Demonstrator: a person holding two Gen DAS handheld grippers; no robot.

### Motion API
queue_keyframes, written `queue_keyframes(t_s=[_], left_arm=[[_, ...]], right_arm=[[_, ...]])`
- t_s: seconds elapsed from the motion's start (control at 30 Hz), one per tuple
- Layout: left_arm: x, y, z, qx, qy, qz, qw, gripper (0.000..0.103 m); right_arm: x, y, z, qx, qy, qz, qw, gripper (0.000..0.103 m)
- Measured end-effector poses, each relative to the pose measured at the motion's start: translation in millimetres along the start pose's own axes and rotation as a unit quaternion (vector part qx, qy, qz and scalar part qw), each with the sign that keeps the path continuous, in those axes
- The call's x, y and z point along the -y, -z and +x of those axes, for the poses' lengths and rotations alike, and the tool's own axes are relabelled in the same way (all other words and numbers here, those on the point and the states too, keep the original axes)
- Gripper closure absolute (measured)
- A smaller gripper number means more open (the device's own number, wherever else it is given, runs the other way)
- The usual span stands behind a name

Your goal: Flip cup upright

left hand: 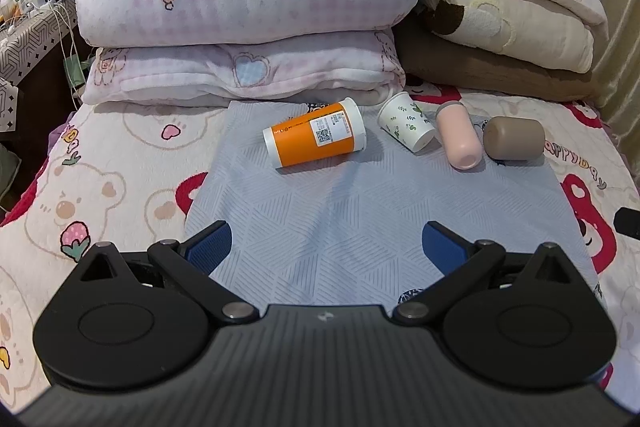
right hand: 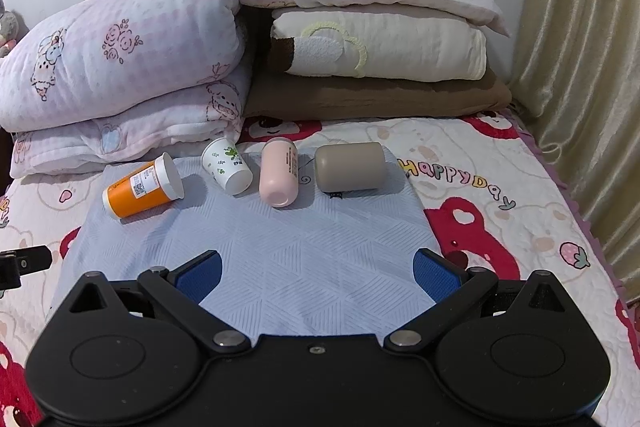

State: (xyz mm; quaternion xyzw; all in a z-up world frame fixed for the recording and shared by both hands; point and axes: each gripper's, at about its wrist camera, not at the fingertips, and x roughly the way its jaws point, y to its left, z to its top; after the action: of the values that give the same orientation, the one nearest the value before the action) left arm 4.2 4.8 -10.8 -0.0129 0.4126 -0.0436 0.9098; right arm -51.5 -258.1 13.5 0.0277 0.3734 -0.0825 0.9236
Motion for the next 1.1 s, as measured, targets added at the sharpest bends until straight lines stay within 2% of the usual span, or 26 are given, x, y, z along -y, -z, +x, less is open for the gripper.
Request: queue_keyframes(t_s=[0.53,0.77,0.87,0.97,1.1], left_arm=[[5,-1,5,-0.002,0.007,0.008,0.9999,0.000],[15,-28,12,0.012,0.015,0.025,0.9995,0.000],[30,-49,21,0.025,0.020,0.064,0.9975,0.000],[52,-68,34,0.035,0.027,0.108,0.9932,0.000],[85,-88,55,0.043,0.062,0.153,0.9854,0.000]], right_arm=[[2,0,6,-0.012,-0.010,0.001,1.000,0.000],[23,-7,7,-0.007,-0.058,0.027,0.998,0.000],[36,-13,8,-0.004,-0.082,0.045,0.996,0.000],[51,-22,17,-0.021,-0.109,0.067,0.992,0.000],[72,-36,39,-0.054,-0.136,0.105,0.984,0.000]])
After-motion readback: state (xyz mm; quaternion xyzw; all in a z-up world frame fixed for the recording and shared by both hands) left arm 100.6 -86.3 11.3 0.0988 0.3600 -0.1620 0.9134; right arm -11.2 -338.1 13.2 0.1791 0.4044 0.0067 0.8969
